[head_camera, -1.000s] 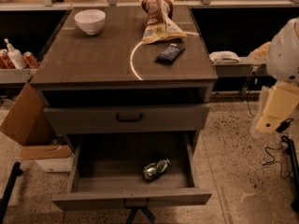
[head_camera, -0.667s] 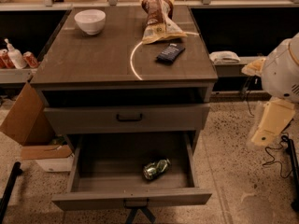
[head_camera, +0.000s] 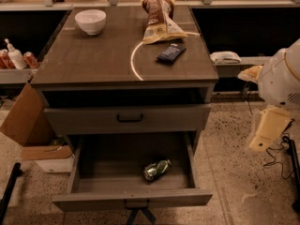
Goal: Pick green can from middle drawer and place on counter
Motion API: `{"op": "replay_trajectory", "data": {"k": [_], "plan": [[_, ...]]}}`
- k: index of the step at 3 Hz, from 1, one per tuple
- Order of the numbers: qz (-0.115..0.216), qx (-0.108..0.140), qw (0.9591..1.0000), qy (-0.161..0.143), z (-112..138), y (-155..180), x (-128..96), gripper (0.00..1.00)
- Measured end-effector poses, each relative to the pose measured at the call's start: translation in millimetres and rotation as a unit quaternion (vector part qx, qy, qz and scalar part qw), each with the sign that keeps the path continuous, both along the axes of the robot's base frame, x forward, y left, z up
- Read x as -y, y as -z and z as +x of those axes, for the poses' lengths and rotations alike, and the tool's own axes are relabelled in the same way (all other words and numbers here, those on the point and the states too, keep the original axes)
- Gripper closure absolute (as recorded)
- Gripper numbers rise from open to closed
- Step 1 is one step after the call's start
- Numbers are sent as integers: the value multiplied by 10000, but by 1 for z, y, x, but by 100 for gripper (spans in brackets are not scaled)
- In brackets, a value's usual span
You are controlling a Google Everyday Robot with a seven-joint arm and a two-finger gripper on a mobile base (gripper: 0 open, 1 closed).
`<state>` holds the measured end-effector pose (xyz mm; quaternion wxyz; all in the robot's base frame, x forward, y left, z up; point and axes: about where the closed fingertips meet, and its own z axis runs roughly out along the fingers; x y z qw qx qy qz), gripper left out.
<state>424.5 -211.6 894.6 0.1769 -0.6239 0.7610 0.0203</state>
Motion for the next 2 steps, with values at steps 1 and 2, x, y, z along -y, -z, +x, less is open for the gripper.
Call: {"op": "replay_trajectory", "data": {"k": [1, 2], "plan": [[336, -22, 9991, -268, 1, 43, -2, 0], [674, -172, 9959, -576, 2, 88, -7, 0]]}}
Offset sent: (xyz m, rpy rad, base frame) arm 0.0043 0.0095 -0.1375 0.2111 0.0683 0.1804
